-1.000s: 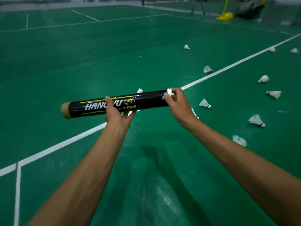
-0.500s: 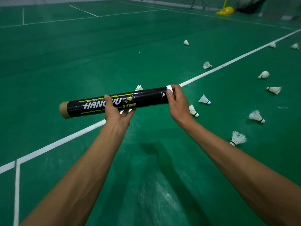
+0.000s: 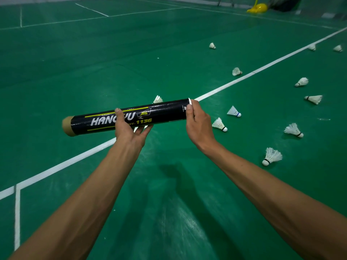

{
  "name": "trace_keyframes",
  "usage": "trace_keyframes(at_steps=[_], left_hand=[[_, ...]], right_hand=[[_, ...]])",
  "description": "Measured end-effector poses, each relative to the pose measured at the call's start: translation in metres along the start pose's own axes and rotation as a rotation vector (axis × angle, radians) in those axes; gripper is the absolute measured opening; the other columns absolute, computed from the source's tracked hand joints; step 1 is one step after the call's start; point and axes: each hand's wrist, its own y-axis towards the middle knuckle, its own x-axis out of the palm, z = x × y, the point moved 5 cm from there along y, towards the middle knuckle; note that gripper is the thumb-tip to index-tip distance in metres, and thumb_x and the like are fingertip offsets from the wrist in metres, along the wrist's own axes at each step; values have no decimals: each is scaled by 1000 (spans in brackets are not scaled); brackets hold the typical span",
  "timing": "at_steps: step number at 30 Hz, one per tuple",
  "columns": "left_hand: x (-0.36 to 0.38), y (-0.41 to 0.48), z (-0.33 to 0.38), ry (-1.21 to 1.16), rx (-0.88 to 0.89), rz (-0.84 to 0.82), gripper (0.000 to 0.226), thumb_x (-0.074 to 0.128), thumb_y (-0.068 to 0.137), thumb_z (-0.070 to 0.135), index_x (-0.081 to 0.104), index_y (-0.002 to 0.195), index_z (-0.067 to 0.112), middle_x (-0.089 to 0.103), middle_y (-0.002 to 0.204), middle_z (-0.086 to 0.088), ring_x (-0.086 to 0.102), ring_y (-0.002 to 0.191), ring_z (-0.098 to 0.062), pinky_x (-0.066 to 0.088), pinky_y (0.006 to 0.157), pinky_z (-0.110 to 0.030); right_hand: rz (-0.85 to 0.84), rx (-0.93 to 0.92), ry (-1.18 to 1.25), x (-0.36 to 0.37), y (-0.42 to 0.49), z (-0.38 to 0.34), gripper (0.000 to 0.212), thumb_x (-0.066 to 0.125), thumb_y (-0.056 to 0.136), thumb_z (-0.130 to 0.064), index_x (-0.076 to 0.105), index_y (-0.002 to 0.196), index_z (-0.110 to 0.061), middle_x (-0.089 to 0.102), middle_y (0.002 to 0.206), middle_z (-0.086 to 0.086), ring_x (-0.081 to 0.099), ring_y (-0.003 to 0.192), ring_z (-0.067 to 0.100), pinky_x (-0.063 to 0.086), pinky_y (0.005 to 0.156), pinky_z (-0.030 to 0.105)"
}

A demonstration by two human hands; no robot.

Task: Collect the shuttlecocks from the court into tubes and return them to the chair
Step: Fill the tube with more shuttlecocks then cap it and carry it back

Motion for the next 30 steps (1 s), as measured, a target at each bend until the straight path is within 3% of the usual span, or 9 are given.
trace_keyframes(at_steps=[4, 10, 14, 20, 23, 26, 30], left_hand=[[0, -3, 3, 2, 8, -8, 64, 71, 92, 54, 51, 136, 12, 64, 129, -14, 65, 109, -40, 55, 86, -70], [2, -7, 8, 23, 37, 2, 63, 70, 93, 53, 50, 138, 14, 62, 132, -13, 66, 102, -39, 56, 83, -69], [-1, -9, 7, 15, 15, 31, 65, 70, 92, 55, 50, 138, 14, 63, 132, -12, 67, 99, -38, 57, 79, -68], [-3, -5, 7, -11, 32, 28, 65, 65, 95, 58, 49, 141, 15, 61, 126, -13, 67, 98, -36, 61, 71, -60], [-11, 4, 9, 7, 59, 21, 67, 67, 93, 58, 49, 141, 15, 60, 132, -11, 65, 106, -36, 62, 74, -60], [-13, 9, 10, 59, 100, 15, 72, 76, 88, 54, 46, 142, 17, 60, 133, -11, 66, 107, -37, 61, 74, -64], [-3, 8, -2, 108, 106, -31, 72, 83, 85, 46, 48, 140, 17, 61, 130, -10, 66, 109, -38, 59, 74, -67]], right_hand=[[-4, -10, 29, 0, 2, -3, 24, 42, 108, -24, 57, 97, -9, 45, 62, -10, 41, 56, 11, 24, 59, 31], [52, -21, 42, 7, -4, -7, 21, 50, 105, -22, 64, 106, -6, 68, 84, 2, 52, 72, 12, 35, 66, 28], [93, -45, 42, 9, -3, -19, 22, 51, 104, -22, 63, 107, -4, 66, 86, -2, 53, 73, 14, 34, 67, 24], [104, -21, 107, 16, 3, -41, 22, 53, 102, -23, 62, 113, -5, 72, 96, 4, 64, 85, 21, 41, 74, 27], [-25, 97, 157, 28, -2, -26, 26, 53, 103, -25, 60, 120, -7, 71, 105, 5, 61, 91, 19, 40, 76, 27], [-170, 351, 227, 43, -11, 15, 24, 54, 103, -27, 63, 118, -11, 68, 106, 5, 58, 95, 20, 39, 75, 27], [-97, 650, 366, 44, -17, 55, 11, 64, 84, -24, 68, 93, -20, 66, 86, -2, 60, 86, 22, 52, 81, 39]])
